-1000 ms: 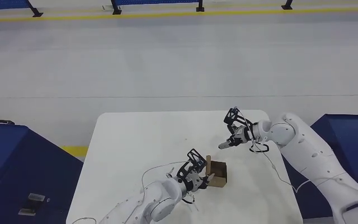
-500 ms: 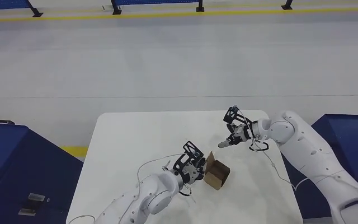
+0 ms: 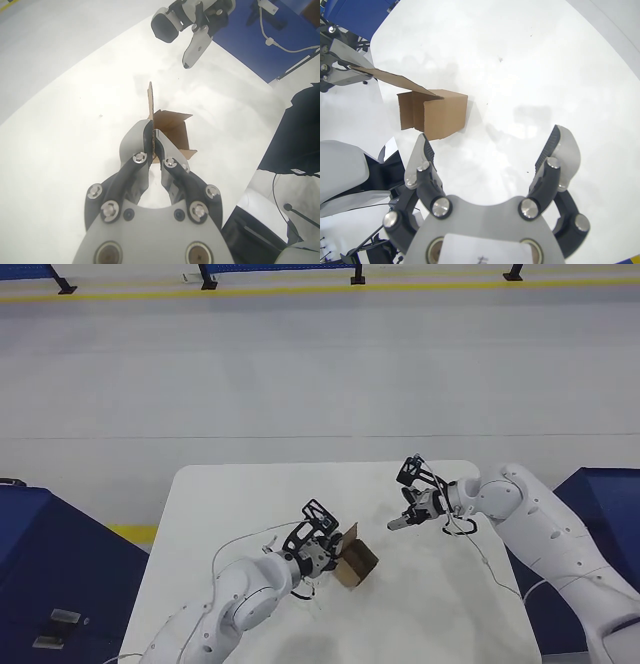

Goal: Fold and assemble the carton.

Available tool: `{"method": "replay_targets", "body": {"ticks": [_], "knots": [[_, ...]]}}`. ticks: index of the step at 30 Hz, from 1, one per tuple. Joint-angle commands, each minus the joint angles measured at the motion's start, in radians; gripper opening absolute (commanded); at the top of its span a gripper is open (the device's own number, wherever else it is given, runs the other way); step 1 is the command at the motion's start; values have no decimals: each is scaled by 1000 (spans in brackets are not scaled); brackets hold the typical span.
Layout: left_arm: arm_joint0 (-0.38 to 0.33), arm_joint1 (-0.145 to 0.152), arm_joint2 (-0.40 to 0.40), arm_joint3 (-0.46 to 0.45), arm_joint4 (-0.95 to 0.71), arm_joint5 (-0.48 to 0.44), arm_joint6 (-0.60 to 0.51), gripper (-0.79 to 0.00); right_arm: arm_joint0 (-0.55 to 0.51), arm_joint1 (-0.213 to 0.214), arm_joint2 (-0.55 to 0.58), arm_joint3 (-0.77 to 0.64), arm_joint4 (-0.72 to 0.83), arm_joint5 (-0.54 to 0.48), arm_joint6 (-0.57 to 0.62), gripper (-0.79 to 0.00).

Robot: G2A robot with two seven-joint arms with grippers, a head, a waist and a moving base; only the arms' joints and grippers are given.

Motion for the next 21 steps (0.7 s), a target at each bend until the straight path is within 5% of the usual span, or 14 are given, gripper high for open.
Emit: {"method": "replay_targets", "body": {"ticks": [1, 3, 9, 11, 17, 21], "knots": [[-3, -2, -2, 11, -4, -4, 0, -394, 1, -3, -5, 0, 1, 5, 4, 0], [-7, -3, -8, 25, -6, -8, 5, 0, 2, -6, -10, 1, 7, 7, 9, 0], [17, 2, -32, -62, 36, -34, 48, 0, 8, -12, -19, -1, 36, -2, 32, 0], [10, 16, -36, -177, 221, -180, 117, 0, 8, -12, -19, -1, 36, -2, 32, 0], [25, 14, -27, -212, 148, -195, 132, 0, -3, -14, -28, -10, 76, -11, 55, 0], [102, 17, -96, -273, -78, -34, 15, 0, 34, -16, -35, -31, 129, 89, 189, 0]]}}
